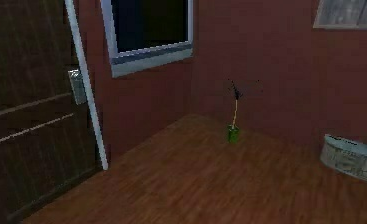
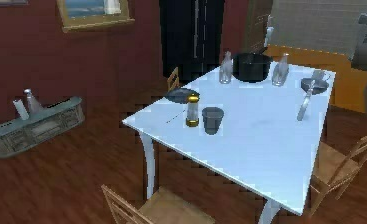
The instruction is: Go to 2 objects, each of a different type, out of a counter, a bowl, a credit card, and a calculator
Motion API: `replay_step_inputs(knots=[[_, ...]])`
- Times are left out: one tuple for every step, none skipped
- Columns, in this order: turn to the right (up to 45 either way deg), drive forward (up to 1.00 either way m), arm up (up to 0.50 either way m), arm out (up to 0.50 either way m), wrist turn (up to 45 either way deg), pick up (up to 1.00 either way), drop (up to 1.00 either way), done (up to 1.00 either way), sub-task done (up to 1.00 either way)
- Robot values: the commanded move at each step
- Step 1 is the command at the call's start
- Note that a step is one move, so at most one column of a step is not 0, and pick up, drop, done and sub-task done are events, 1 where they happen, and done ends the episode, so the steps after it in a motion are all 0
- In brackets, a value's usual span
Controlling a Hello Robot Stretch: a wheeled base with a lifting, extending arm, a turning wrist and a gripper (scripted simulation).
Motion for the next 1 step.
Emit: replay_step_inputs(knots=[[27.0, 0.0, 0.0, 0.0, 0.0, 0.0, 0.0, 0.0, 0.0]])
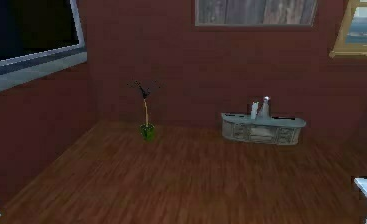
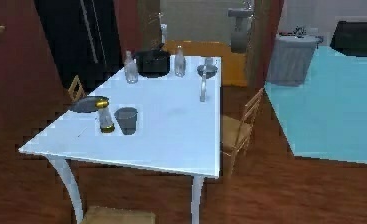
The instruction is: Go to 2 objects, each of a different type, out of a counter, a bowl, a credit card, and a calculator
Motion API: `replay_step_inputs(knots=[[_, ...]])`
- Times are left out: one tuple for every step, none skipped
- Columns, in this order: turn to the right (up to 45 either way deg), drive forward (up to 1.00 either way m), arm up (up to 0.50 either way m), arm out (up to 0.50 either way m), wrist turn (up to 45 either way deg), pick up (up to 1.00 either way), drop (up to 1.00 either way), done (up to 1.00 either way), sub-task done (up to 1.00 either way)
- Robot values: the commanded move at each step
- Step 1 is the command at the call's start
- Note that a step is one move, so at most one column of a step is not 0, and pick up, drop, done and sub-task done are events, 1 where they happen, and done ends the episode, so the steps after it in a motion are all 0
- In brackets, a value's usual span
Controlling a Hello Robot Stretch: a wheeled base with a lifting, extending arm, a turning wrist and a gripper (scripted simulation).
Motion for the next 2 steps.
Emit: replay_step_inputs(knots=[[0.0, 0.75, 0.0, 0.0, 0.0, 0.0, 0.0, 0.0, 0.0], [45.0, 0.0, 0.0, 0.0, 0.0, 0.0, 0.0, 0.0, 0.0]])
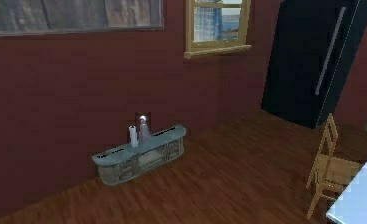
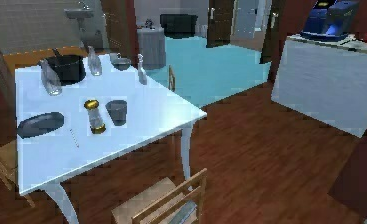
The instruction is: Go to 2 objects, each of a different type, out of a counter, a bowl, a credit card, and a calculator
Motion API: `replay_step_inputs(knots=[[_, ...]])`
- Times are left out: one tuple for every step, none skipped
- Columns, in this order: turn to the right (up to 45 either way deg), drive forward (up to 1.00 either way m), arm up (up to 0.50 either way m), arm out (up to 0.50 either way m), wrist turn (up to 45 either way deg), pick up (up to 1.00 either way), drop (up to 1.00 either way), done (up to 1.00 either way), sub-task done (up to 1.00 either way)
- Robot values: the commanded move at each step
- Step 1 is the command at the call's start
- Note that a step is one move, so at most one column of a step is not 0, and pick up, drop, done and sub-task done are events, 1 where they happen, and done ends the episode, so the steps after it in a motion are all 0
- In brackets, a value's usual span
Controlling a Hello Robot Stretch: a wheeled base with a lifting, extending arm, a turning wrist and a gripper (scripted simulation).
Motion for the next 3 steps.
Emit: replay_step_inputs(knots=[[6.0, 0.0, 0.0, 0.0, 0.0, 0.0, 0.0, 0.0, 0.0], [0.0, 0.65, 0.0, 0.0, 0.0, 0.0, 0.0, 0.0, 0.0], [27.0, 0.0, 0.0, 0.0, 0.0, 0.0, 0.0, 0.0, 0.0]])
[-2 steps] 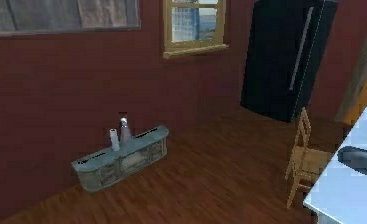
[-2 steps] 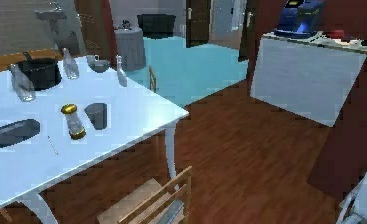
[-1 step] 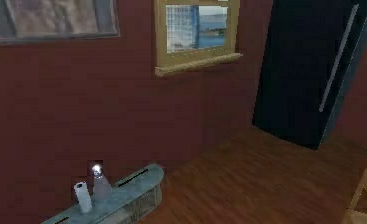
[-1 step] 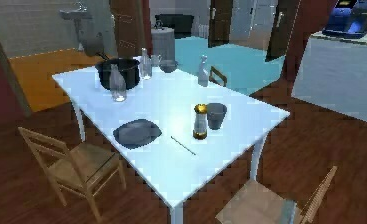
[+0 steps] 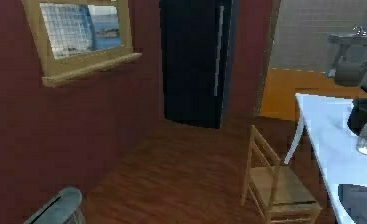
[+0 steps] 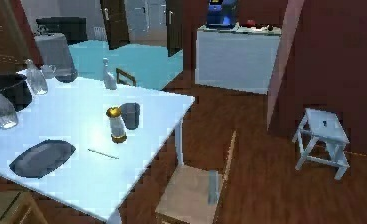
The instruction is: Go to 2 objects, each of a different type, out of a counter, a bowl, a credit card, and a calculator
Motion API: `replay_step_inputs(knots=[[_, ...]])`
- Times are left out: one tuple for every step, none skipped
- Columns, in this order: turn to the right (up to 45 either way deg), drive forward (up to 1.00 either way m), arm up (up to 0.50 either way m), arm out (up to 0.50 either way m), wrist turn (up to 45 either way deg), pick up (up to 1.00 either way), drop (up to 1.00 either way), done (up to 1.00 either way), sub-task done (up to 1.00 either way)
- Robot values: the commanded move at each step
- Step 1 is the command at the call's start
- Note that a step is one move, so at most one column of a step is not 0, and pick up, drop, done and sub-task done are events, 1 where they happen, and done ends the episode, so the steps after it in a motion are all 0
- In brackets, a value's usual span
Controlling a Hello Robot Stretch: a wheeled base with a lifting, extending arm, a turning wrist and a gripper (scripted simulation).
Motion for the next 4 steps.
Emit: replay_step_inputs(knots=[[0.0, 1.0, 0.0, 0.0, 0.0, 0.0, 0.0, 0.0, 0.0], [6.0, 0.0, 0.0, 0.0, 0.0, 0.0, 0.0, 0.0, 0.0], [0.0, 0.4, 0.0, 0.0, 0.0, 0.0, 0.0, 0.0, 0.0], [15.0, 0.0, 0.0, 0.0, 0.0, 0.0, 0.0, 0.0, 0.0]])
